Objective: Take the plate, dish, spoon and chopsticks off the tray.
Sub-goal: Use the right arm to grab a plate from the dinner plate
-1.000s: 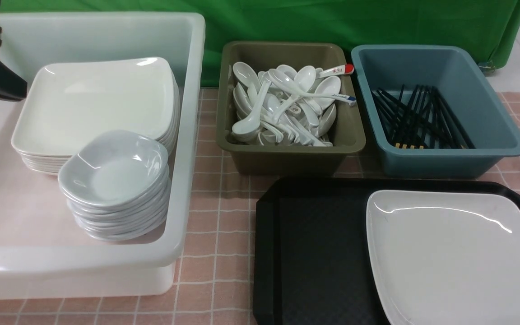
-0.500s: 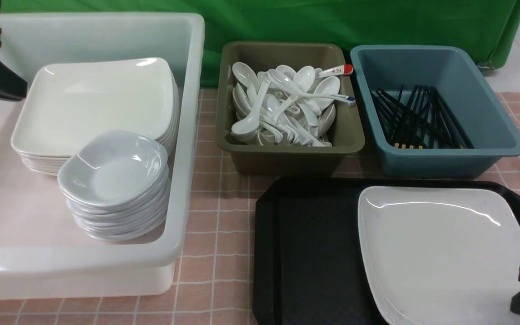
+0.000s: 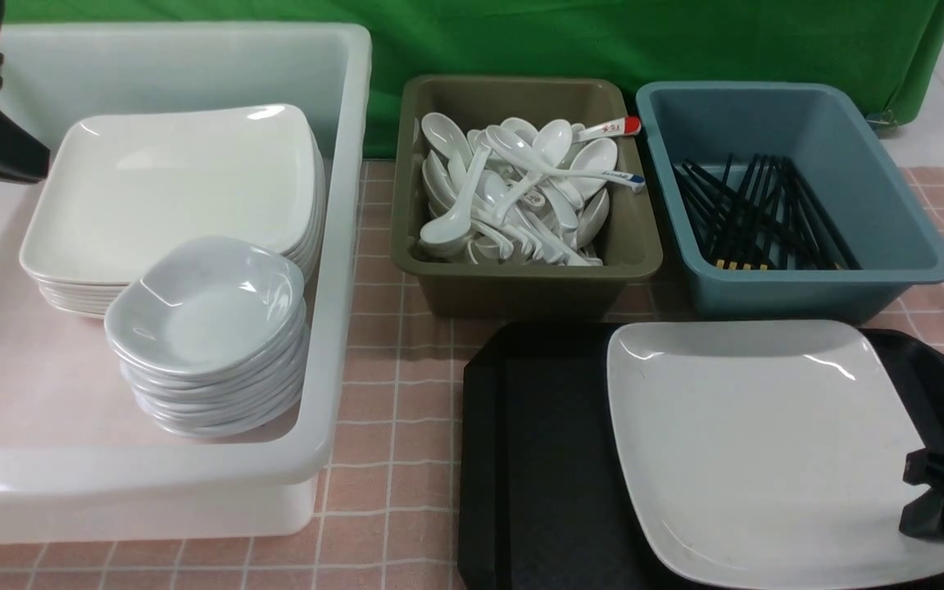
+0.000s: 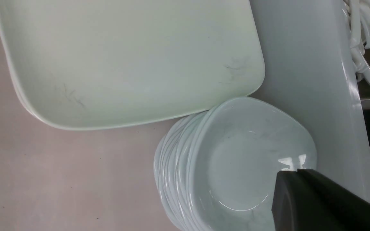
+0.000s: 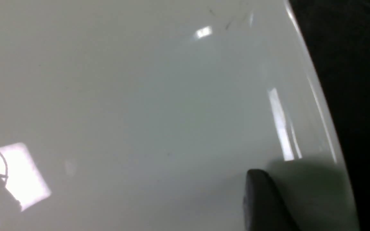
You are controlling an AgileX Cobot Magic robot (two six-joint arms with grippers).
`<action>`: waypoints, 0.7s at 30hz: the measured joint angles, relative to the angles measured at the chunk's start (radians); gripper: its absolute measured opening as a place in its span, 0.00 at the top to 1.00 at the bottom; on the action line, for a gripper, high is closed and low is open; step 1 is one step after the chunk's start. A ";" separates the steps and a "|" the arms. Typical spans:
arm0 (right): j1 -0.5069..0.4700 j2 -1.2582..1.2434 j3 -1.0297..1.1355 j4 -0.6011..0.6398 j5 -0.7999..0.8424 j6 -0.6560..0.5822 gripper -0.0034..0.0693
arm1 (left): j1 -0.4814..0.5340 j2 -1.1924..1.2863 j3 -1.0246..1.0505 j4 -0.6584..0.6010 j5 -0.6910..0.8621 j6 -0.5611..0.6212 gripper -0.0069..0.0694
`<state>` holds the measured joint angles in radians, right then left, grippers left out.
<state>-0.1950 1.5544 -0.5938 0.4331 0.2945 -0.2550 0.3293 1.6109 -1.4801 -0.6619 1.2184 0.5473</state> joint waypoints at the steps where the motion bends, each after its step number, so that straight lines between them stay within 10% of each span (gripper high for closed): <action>1: 0.000 -0.007 0.001 0.002 0.013 0.000 0.53 | 0.000 0.000 0.000 0.000 0.000 0.000 0.91; 21: 0.000 -0.351 -0.002 -0.015 0.350 0.034 0.77 | 0.000 0.000 0.000 0.001 0.000 0.001 0.91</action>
<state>-0.1950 1.2029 -0.5961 0.4177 0.6442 -0.2209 0.3293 1.6109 -1.4801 -0.6610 1.2184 0.5483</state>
